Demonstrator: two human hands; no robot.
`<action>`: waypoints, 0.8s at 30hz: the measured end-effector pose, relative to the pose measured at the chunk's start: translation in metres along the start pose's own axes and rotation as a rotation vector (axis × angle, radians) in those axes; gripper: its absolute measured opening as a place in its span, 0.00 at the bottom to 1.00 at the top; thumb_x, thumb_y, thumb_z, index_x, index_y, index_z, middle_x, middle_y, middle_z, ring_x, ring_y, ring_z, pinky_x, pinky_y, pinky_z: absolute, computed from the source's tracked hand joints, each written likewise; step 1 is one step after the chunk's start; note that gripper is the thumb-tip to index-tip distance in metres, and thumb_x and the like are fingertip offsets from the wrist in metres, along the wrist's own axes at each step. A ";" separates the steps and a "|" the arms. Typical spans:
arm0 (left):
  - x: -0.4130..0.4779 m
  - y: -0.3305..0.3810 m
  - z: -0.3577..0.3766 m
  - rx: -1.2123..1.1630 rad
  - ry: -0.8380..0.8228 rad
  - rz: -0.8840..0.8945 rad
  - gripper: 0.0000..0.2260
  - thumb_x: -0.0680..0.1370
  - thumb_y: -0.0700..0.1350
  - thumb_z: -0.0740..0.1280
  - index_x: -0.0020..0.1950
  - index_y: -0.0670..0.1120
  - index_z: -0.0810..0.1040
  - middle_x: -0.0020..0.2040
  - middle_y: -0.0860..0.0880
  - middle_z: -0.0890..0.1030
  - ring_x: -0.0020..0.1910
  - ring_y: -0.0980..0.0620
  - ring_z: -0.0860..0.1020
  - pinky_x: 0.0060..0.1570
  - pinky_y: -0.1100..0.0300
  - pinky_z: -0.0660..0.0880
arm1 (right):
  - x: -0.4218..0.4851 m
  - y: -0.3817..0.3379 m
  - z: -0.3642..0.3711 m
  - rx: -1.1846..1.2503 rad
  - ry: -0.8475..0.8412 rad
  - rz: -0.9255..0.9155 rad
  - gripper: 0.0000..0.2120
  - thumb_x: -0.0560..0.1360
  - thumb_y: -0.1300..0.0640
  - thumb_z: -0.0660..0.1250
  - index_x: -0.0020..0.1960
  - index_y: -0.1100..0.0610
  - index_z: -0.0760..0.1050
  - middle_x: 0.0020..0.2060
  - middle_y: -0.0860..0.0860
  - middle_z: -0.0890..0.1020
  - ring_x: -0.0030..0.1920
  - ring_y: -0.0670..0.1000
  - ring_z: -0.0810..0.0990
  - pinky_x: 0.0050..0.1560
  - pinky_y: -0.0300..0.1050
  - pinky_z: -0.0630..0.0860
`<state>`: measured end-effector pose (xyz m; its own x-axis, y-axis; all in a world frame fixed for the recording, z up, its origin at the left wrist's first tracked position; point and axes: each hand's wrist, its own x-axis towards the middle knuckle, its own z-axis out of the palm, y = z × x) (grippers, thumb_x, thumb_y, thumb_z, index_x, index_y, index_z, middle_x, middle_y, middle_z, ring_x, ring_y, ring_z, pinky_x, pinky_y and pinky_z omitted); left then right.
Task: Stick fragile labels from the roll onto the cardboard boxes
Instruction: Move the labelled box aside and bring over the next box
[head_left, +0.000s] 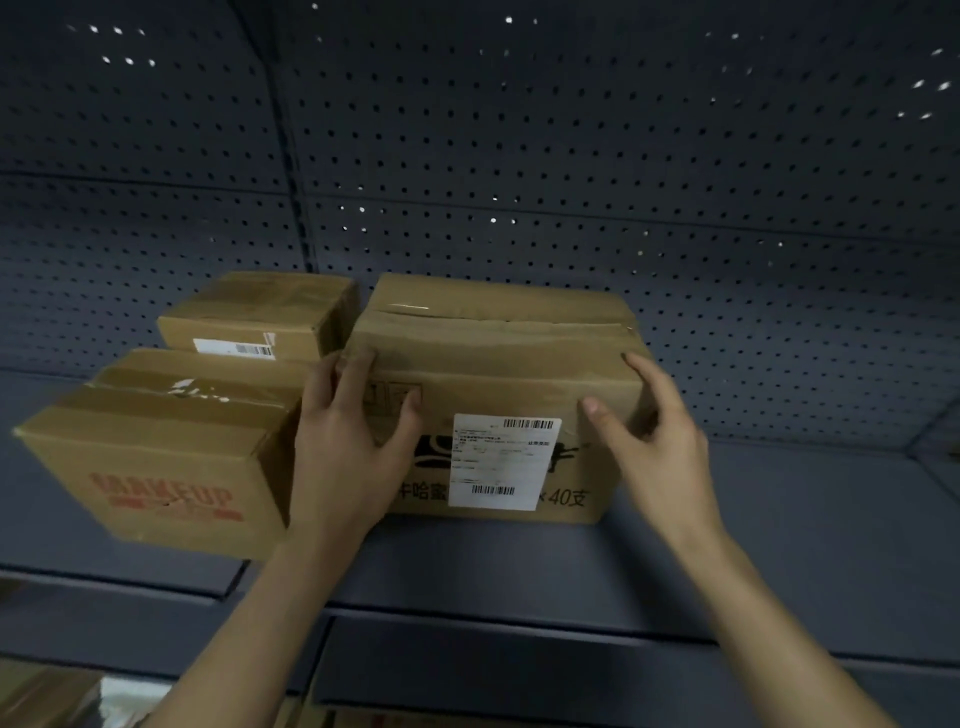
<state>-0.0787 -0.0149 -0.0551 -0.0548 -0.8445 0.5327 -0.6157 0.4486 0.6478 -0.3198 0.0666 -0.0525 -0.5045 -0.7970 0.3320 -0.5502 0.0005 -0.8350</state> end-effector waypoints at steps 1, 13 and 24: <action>-0.003 0.005 0.004 -0.033 0.003 0.006 0.27 0.76 0.58 0.64 0.71 0.45 0.71 0.69 0.42 0.69 0.67 0.46 0.68 0.63 0.64 0.63 | -0.001 0.001 -0.007 0.007 0.026 0.009 0.28 0.74 0.42 0.71 0.72 0.40 0.67 0.60 0.47 0.80 0.61 0.49 0.76 0.66 0.50 0.74; -0.027 0.085 0.086 -0.292 -0.123 0.182 0.24 0.75 0.46 0.73 0.69 0.44 0.73 0.66 0.42 0.68 0.61 0.59 0.65 0.56 0.81 0.58 | -0.032 0.044 -0.122 -0.146 0.334 0.070 0.22 0.75 0.40 0.62 0.68 0.37 0.70 0.44 0.39 0.76 0.48 0.49 0.75 0.52 0.47 0.73; -0.056 0.160 0.157 -0.281 -0.237 0.222 0.26 0.75 0.46 0.71 0.72 0.47 0.70 0.66 0.44 0.65 0.61 0.59 0.64 0.60 0.62 0.65 | -0.020 0.110 -0.215 -0.150 0.371 0.101 0.19 0.79 0.47 0.64 0.68 0.36 0.70 0.61 0.43 0.79 0.64 0.50 0.75 0.66 0.54 0.73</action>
<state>-0.2978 0.0581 -0.0662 -0.3609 -0.7477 0.5573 -0.3320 0.6615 0.6725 -0.5130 0.2121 -0.0566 -0.7515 -0.5169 0.4100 -0.5625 0.1773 -0.8075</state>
